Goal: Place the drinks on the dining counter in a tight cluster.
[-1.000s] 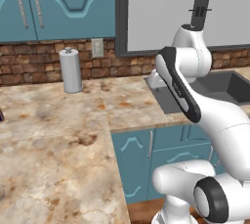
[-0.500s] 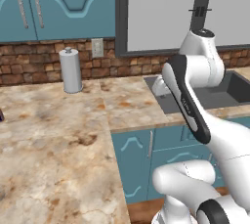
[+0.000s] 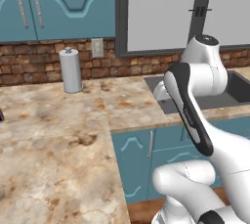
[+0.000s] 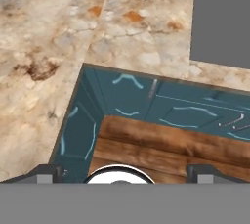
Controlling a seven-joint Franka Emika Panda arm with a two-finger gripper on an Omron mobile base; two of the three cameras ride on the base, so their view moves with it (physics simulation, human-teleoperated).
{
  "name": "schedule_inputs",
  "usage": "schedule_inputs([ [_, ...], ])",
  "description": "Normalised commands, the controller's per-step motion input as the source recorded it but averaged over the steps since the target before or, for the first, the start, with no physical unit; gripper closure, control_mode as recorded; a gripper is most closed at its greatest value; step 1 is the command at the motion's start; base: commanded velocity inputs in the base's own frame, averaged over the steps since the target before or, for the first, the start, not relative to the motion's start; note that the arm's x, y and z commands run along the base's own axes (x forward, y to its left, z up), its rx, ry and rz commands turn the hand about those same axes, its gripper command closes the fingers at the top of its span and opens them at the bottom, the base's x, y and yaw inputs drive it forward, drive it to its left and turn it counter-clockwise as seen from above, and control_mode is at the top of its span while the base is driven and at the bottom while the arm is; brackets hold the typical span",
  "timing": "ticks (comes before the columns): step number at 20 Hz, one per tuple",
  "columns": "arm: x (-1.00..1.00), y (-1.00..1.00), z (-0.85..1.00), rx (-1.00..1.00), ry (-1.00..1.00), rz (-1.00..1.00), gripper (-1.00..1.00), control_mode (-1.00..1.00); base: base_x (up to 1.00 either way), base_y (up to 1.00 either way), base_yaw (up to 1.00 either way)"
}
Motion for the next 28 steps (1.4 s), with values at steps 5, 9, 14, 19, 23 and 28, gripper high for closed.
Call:
schedule_inputs([
  [5, -0.04, 0.0, 0.0, 0.0, 0.0, 0.0, -1.0, 1.0, -0.47, -0.03, -0.01],
  [9, 0.0, 0.0, 0.0, 0.0, 0.0, 0.0, -1.0, 1.0, -1.0, -0.41, -0.01],
  [14, 0.0, 0.0, 0.0, 0.0, 0.0, 0.0, -1.0, 1.0, -0.92, -0.38, 0.36],
  [19, 0.0, 0.0, 0.0, 0.0, 0.0, 0.0, -1.0, 1.0, -0.47, -0.39, 0.66],
  [23, 0.0, 0.0, 0.0, 0.0, 0.0, 0.0, -1.0, 1.0, -0.8, -0.24, 0.83],
  [28, 0.0, 0.0, 0.0, 0.0, 0.0, 0.0, -1.0, 1.0, -0.52, -0.12, 0.96],
])
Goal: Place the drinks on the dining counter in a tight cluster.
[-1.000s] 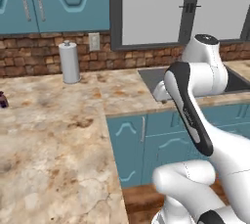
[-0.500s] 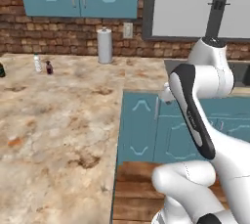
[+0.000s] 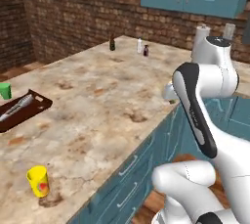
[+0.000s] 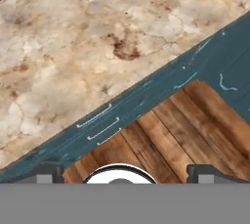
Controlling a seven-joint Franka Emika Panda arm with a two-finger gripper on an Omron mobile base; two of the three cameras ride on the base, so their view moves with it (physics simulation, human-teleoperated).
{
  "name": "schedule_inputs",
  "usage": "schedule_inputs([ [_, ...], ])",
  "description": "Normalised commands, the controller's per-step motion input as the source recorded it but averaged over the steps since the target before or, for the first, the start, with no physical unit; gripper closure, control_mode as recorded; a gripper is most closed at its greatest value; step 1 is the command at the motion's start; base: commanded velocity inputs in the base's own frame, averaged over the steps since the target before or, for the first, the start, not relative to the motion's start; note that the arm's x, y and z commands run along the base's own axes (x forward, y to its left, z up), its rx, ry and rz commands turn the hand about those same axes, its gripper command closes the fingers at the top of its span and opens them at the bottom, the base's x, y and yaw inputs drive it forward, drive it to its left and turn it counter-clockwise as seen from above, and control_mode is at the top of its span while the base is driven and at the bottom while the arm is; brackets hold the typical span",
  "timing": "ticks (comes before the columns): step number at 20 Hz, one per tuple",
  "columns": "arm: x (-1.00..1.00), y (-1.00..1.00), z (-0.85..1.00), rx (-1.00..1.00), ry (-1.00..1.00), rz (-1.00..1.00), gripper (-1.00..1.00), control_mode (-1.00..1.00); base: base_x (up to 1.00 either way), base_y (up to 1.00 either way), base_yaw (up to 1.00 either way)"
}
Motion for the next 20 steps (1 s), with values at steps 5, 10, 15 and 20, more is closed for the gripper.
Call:
schedule_inputs([
  [5, 0.0, 0.0, 0.0, 0.0, 0.0, 0.0, -1.0, 1.0, -0.49, -0.04, 0.98],
  [10, 0.0, 0.0, 0.0, 0.0, 0.0, 0.0, -1.0, 1.0, -0.78, -0.14, 0.51],
  [15, 0.0, 0.0, 0.0, 0.0, 0.0, 0.0, -1.0, 1.0, -0.68, 0.1, 0.03],
  [20, 0.0, 0.0, 0.0, 0.0, 0.0, 0.0, -1.0, 1.0, -0.59, 0.8, 0.0],
])
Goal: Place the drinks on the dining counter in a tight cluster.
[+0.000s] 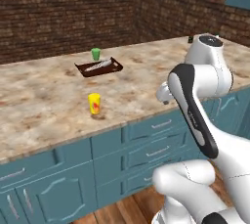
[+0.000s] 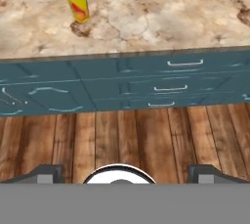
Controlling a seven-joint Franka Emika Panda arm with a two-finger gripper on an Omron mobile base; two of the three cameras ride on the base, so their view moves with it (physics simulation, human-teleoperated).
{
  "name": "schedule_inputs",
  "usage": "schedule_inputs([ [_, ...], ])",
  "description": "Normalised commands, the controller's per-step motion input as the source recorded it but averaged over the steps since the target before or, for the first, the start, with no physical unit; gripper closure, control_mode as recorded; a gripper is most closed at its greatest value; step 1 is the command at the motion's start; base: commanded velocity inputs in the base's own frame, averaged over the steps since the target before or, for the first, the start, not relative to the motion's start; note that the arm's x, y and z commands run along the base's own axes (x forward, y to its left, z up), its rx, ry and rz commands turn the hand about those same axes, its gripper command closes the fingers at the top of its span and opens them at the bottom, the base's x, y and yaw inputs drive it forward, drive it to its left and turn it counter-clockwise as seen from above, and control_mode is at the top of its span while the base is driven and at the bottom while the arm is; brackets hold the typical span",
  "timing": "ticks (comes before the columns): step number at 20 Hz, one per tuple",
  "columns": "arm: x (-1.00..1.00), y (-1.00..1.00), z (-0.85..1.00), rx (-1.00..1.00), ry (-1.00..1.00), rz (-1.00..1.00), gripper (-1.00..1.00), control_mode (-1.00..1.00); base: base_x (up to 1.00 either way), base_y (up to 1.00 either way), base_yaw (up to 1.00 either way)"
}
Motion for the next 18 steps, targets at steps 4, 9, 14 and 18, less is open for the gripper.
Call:
schedule_inputs([
  [4, 0.0, 0.0, 0.0, 0.0, 0.0, 0.0, -1.0, 1.0, -0.84, 1.0, 0.02],
  [9, 0.0, 0.0, 0.0, 0.0, 0.0, 0.0, -1.0, 1.0, -0.97, 1.0, 0.01],
  [14, 0.0, 0.0, 0.0, 0.0, 0.0, 0.0, -1.0, 1.0, -0.47, 1.0, -0.01],
  [18, 0.0, 0.0, 0.0, 0.0, 0.0, 0.0, -1.0, 1.0, -0.01, 1.0, -0.12],
])
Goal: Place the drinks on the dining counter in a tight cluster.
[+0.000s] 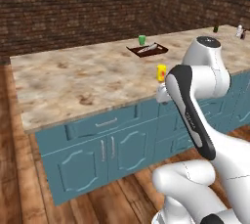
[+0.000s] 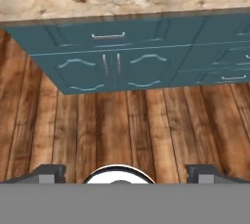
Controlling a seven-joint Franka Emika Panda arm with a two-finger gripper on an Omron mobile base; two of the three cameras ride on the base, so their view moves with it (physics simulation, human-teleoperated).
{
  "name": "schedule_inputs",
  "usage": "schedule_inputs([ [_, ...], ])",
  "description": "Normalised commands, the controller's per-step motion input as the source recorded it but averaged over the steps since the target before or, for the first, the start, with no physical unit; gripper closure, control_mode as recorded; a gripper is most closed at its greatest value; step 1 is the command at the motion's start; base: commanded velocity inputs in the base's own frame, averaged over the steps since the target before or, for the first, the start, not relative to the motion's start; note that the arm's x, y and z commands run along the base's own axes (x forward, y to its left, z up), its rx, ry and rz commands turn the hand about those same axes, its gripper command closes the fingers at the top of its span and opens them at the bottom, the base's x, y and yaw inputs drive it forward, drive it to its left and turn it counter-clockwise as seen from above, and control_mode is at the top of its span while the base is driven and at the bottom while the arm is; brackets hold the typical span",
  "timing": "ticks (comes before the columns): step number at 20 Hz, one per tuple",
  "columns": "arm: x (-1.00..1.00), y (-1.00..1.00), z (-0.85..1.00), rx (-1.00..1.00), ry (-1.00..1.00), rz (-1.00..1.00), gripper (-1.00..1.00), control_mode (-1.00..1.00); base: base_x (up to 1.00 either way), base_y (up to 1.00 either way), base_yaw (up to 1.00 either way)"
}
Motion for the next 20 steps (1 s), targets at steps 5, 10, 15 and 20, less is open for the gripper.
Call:
schedule_inputs([
  [5, 0.0, 0.0, 0.0, 0.0, 0.0, 0.0, -1.0, 1.0, 0.0, 1.0, -0.19],
  [10, 0.0, 0.0, 0.0, 0.0, 0.0, 0.0, -1.0, 1.0, -0.01, 1.0, -0.12],
  [15, 0.0, 0.0, 0.0, 0.0, 0.0, 0.0, -1.0, 1.0, 0.0, 1.0, 0.0],
  [20, 0.0, 0.0, 0.0, 0.0, 0.0, 0.0, -1.0, 1.0, 0.72, 1.0, -0.1],
])
